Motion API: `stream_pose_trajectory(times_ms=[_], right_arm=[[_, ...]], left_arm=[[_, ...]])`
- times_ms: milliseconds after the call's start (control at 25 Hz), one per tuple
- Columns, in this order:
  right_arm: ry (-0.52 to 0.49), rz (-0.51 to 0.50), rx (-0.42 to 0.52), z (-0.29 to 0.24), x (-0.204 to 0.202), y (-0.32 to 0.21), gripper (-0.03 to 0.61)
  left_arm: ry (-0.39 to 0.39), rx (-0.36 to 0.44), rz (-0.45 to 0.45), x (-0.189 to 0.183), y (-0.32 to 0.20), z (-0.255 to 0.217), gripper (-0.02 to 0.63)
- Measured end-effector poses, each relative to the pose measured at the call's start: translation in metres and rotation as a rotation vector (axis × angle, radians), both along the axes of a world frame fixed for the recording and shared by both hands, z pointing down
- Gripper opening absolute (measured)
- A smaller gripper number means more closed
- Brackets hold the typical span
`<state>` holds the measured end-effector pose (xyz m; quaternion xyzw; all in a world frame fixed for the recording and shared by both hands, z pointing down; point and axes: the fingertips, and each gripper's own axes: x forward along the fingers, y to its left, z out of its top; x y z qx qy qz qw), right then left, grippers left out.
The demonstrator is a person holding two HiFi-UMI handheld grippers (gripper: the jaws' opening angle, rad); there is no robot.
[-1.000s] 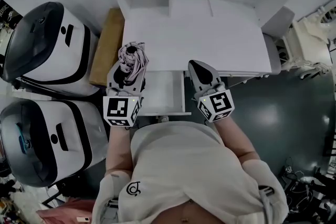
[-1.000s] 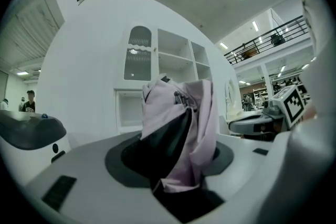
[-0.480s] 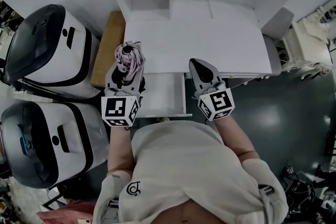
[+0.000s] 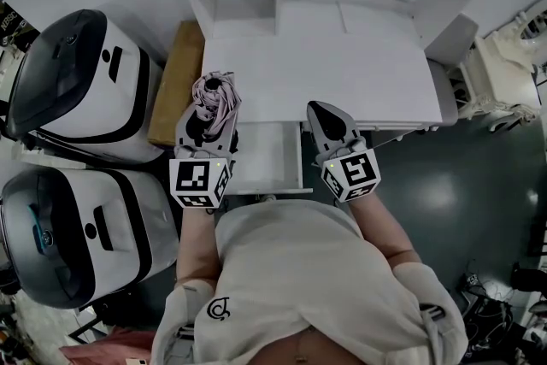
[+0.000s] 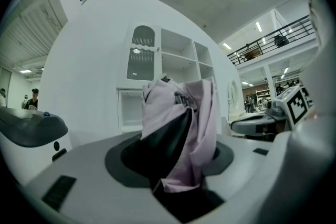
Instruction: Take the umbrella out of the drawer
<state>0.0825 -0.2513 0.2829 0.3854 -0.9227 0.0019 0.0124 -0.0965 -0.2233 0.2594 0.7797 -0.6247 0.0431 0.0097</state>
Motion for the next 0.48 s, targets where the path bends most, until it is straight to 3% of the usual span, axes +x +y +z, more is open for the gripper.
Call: stream_pose_trajectory(times_ms=[480], right_arm=[[0.002, 0.006, 0.005, -0.0002, 0.004, -0.0023, 0.005]], left_arm=[[-0.014, -0.009, 0.02, 0.008, 0.0, 0.0013, 0.225]])
